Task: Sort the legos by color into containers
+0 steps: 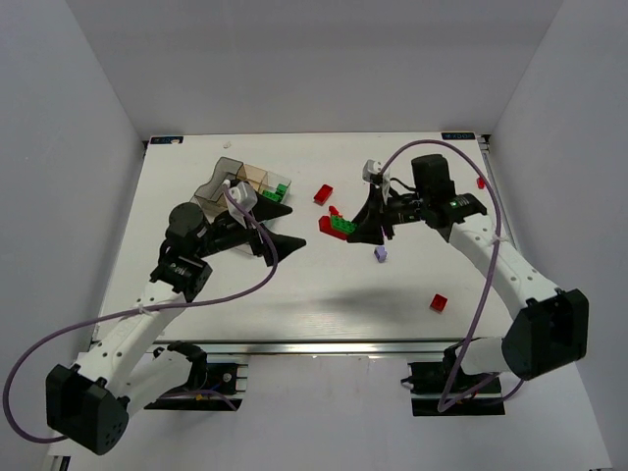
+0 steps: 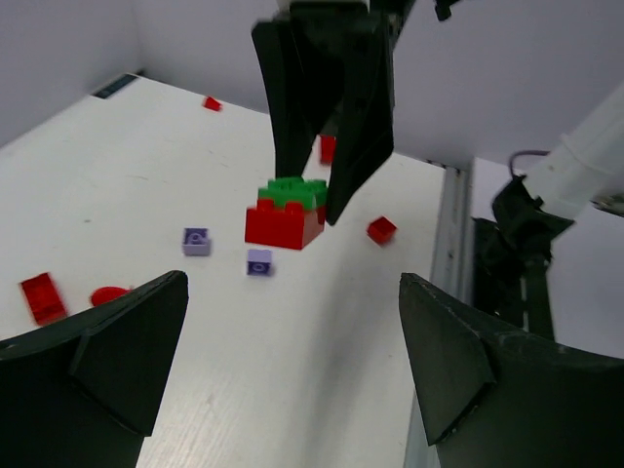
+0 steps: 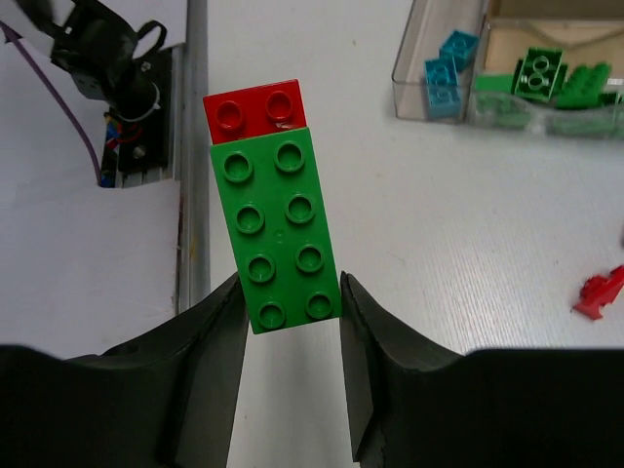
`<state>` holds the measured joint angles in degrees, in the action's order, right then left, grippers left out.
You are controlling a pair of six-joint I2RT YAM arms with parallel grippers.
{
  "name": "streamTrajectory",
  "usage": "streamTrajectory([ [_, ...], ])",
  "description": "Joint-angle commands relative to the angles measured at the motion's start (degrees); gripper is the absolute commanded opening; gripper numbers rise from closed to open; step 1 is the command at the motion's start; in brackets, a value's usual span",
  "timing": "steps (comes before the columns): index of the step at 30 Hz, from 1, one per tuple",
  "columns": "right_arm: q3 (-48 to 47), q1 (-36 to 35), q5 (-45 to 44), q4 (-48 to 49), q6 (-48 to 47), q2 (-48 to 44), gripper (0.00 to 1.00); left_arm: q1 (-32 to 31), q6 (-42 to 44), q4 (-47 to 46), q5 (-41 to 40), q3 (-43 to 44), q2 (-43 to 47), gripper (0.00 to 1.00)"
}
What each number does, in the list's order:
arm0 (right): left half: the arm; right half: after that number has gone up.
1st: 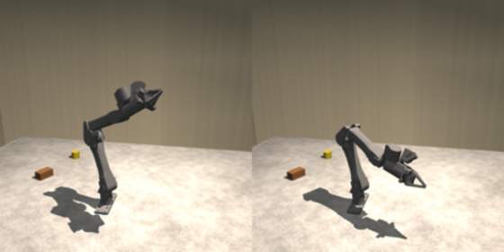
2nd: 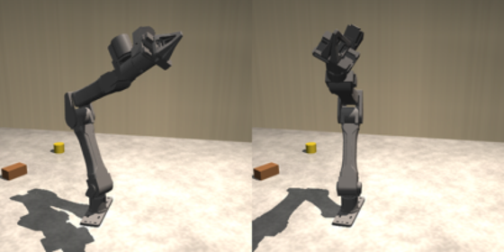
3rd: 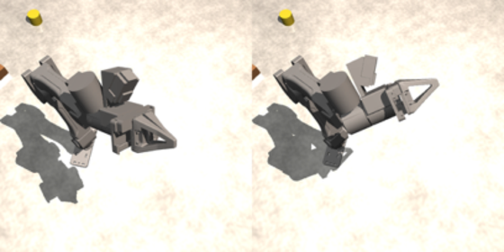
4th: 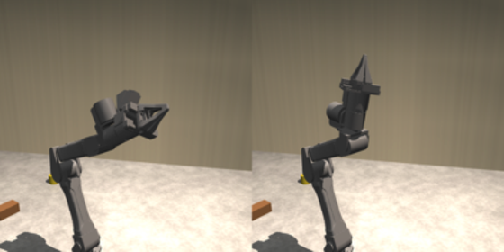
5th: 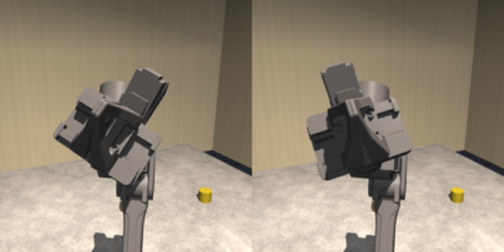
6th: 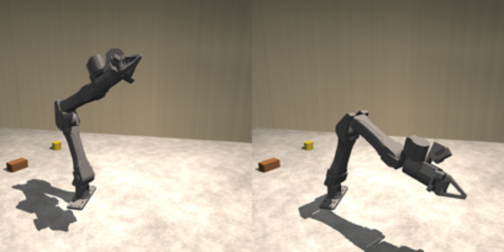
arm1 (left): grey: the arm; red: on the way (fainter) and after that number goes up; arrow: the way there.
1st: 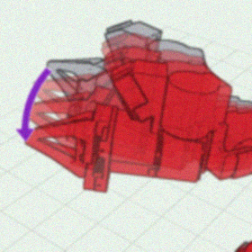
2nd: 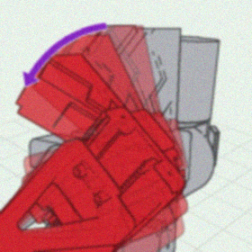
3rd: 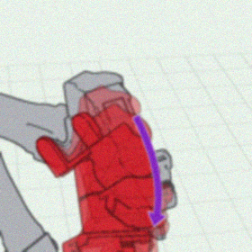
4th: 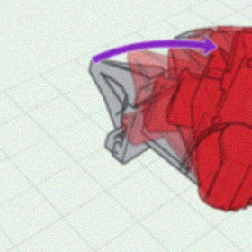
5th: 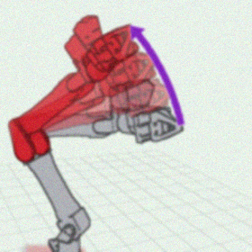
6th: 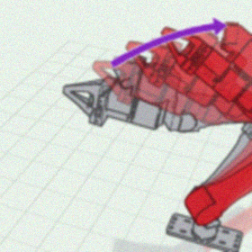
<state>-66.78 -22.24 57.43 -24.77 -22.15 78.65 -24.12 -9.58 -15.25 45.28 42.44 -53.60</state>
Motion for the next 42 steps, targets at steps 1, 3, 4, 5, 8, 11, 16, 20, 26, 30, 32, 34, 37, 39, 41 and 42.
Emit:
streamTrajectory([
  [1, 2.2, -0.3, 4.9, 5.1, 2.2, -4.7, 0.0, 0.1, -2.6, -4.6, 10.4, 0.4, -1.9, 0.98],
  [3, 3.4, -0.4, 5.3, 7.7, 3.7, -5.8, 0.0, 0.1, -3.9, -6.2, 11.8, 0.3, -3.0, 0.98],
  [4, 3.8, -0.5, 5.6, 8.2, 3.9, -6.2, 0.0, 0.1, -4.0, -6.5, 12.6, 0.5, -3.5, 0.98],
  [5, 4.4, -0.6, 5.7, 8.3, 4.1, -6.9, 0.0, 0.1, -4.6, -7.3, 13.1, 0.4, -4.2, 0.98],
  [8, 5.3, -1.0, 5.5, 9.5, 4.3, -7.5, 0.0, 0.1, -6.7, -10.1, 15.3, 0.1, -5.6, 0.98],
  [11, 5.8, -2.0, 4.4, 11.0, 4.2, -8.2, 0.0, 0.1, -9.9, -14.1, 18.1, -0.1, -8.0, 0.98],
  [16, 6.9, -4.2, 2.8, 14.5, 5.1, -9.9, 0.0, 0.1, -14.1, -19.4, 20.8, -0.7, -10.6, 0.98],
  [20, 6.8, -5.3, 2.0, 15.3, 5.2, -10.1, 0.0, 0.1, -14.4, -19.3, 21.1, -0.3, -11.9, 0.98],
  [26, 6.7, -7.3, 0.4, 16.2, 5.6, -9.2, 0.0, 0.1, -14.6, -19.2, 20.1, -0.2, -12.7, 0.98],
  [30, 6.4, -8.9, -2.8, 17.3, 6.7, -8.2, 0.0, 0.1, -14.7, -19.2, 19.9, -0.2, -12.9, 0.97],
  [32, 6.1, -9.3, -3.6, 17.6, 7.2, -7.6, 0.0, 0.1, -14.6, -19.2, 19.7, -0.2, -12.9, 0.97],
  [34, 6.1, -9.7, -4.3, 18.4, 8.5, -7.2, 0.0, 0.1, -14.2, -18.9, 19.3, -0.2, -12.9, 0.96],
  [37, 6.2, -10.0, -5.0, 19.4, 10.1, -7.0, 0.0, 0.1, -13.0, -16.9, 18.4, 0.0, -12.8, 0.94],
  [39, 6.2, -10.2, -6.0, 19.9, 10.7, -7.1, 0.0, 0.1, -12.3, -15.8, 18.3, 0.3, -12.8, 0.91],
  [41, 6.1, -10.4, -6.3, 20.1, 11.3, -7.4, 0.0, 0.1, -11.8, -14.9, 18.1, 0.7, -12.9, 0.8],
  [42, 6.3, -10.4, -6.6, 20.2, 11.6, -7.5, 0.0, 0.1, -11.7, -14.9, 18.0, 0.7, -12.8, 0.7],
])
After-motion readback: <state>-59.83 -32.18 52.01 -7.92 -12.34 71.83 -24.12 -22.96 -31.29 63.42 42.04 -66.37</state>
